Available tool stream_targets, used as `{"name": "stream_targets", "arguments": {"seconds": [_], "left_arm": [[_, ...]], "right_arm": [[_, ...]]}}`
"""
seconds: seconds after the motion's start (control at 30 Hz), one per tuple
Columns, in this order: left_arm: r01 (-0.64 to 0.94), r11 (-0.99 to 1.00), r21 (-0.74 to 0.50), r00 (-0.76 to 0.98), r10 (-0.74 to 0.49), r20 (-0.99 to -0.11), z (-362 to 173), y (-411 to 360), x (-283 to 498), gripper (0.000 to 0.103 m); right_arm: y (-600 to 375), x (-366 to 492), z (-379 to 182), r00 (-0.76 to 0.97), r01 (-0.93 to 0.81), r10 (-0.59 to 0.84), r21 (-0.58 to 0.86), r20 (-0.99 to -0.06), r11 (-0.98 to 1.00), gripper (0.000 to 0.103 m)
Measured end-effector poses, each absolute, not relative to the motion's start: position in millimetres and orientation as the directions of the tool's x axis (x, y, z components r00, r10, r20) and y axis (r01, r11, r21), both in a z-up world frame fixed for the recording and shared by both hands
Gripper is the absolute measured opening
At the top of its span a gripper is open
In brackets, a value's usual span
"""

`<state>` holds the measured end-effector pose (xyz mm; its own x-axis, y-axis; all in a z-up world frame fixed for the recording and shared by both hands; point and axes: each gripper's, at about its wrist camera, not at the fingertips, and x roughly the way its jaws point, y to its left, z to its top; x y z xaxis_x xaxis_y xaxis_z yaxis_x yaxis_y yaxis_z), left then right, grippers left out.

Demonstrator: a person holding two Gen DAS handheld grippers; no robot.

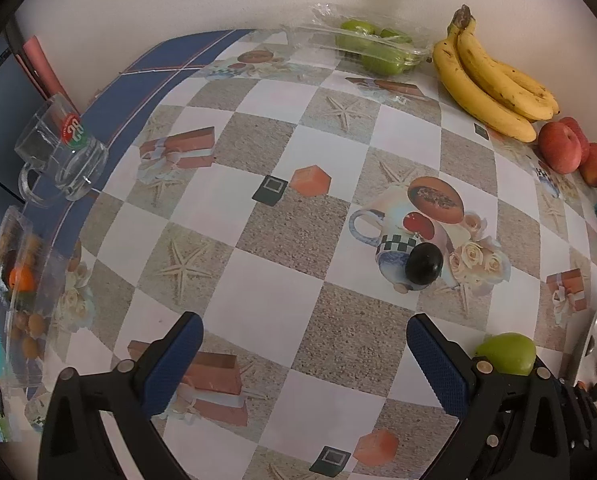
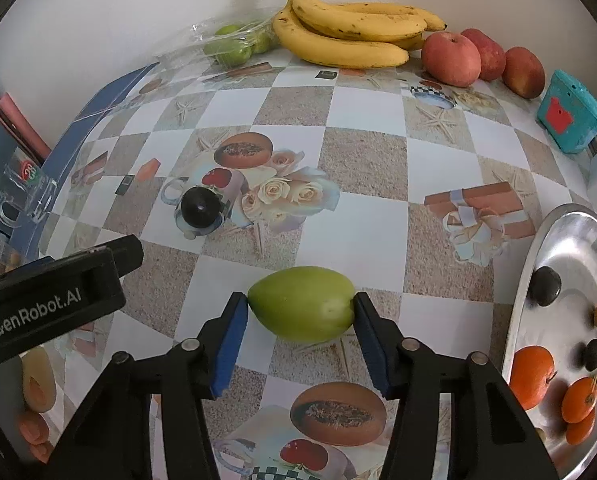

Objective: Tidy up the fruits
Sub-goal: 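Close the right tool on the green pear while the left tool grasps the dark plum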

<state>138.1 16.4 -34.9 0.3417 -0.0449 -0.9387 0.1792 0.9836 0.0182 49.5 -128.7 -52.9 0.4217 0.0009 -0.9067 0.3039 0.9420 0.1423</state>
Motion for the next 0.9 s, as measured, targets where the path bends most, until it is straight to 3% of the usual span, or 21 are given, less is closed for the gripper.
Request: {"name": "stream_targets", "arguments": {"seconds": [0.53, 0.67, 0.87, 0.9], "left_arm": [[0.160, 0.981, -0.106, 0.343, -0.156, -0.926, -36, 14, 143, 0.101], [0.199, 0.970, -0.141, 0.350, -0.204, -0.914, -35, 3, 143, 0.089], [0.232, 0.959, -0.163, 0.356, -0.240, -0.903, -37, -12, 143, 0.088], [0.239, 0.957, -0.165, 0.363, -0.246, -0.899, -36, -14, 143, 0.083]], "right_arm": [[-145, 42, -35, 0.468, 0.310, 0.034, 0.200, -0.883, 0.929, 0.054], [-151, 38, -30, 0.483, 0.315, 0.037, 0.213, -0.875, 0.925, 0.036], [-164, 31, -28, 0.494, 0.330, 0.044, 0.234, -0.868, 0.914, 0.035], [-166, 31, -29, 0.494, 0.334, 0.044, 0.236, -0.868, 0.913, 0.035]]}}
